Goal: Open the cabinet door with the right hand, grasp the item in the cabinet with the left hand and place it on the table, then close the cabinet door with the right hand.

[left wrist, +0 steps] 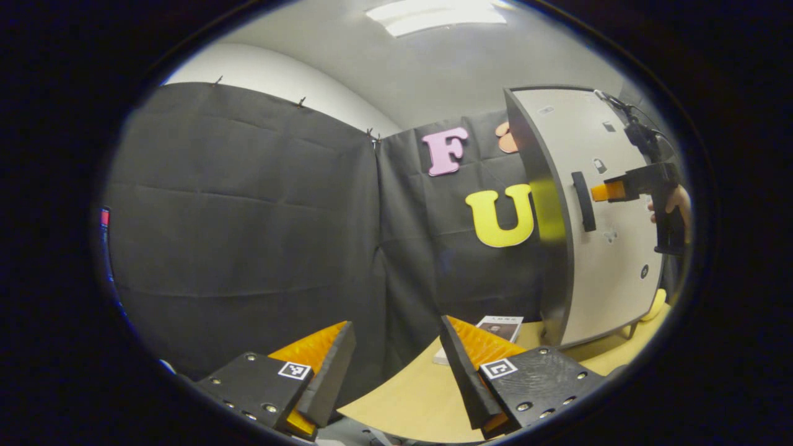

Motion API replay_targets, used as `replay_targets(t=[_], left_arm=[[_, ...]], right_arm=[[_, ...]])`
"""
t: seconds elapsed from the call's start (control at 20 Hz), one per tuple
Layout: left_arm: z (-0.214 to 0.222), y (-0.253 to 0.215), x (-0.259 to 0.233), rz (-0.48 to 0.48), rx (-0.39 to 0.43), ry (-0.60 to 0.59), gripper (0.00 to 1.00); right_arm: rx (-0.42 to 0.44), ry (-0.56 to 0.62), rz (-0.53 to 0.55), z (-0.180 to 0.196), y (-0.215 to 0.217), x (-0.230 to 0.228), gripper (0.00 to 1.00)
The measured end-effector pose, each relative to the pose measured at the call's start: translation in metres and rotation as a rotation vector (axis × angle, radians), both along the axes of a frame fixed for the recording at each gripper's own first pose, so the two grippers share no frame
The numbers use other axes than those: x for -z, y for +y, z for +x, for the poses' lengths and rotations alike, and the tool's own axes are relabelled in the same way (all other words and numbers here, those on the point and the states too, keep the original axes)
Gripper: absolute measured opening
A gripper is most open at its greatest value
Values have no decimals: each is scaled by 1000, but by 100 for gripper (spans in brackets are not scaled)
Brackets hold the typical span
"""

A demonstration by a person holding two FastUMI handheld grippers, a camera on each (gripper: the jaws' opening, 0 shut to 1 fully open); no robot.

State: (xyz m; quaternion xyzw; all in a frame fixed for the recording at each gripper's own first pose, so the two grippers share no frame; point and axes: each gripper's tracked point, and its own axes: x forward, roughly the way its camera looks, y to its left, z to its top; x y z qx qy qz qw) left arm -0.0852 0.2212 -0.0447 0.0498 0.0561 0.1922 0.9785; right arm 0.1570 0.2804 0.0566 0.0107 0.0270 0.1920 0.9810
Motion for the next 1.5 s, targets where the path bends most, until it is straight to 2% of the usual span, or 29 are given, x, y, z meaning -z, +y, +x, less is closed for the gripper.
replay_targets(t=[0.4, 0.45, 0.55, 0.6, 0.7, 0.75, 0.8, 0.85, 0.9, 0.95, 1.0, 1.1, 1.25, 1.5], left_arm=[[-10, 26, 12, -17, -30, 17, 83], [-11, 28, 12, -22, -31, 19, 83], [-10, 31, 16, -28, -29, 23, 83], [-9, 32, 18, -30, -27, 24, 83], [-6, 32, 18, -34, -18, 20, 84], [-3, 30, 19, -36, -11, 20, 84], [-1, 29, 21, -37, -3, 20, 84], [1, 28, 22, -38, 5, 21, 83], [2, 27, 23, -38, 13, 23, 83], [5, 26, 23, -39, 22, 26, 83], [7, 25, 24, -39, 30, 28, 83], [11, 20, 20, -39, 46, 23, 83], [24, 11, 12, -40, 71, -7, 83], [32, -19, 3, -58, 129, -32, 83]], right_arm=[[-35, 107, 13, 27, 42, 17, 94], [-34, 108, 18, 30, 46, 16, 82], [-12, 104, 9, 35, 48, 14, 65], [-2, 102, 0, 38, 50, 14, 62], [12, 108, -19, 40, 50, 15, 65], [65, 103, -44, 44, 41, 18, 65], [67, 108, -29, 46, 41, 16, 54], [52, 115, -13, 44, 40, 16, 38], [44, 122, -12, 45, 41, 17, 37], [43, 120, -4, 46, 42, 16, 30], [36, 125, -13, 46, 42, 17, 31], [16, 132, -11, 44, 41, 17, 16], [-30, 135, -2, 38, 40, 15, 16], [-121, 144, 5, 8, 39, 3, 16]])
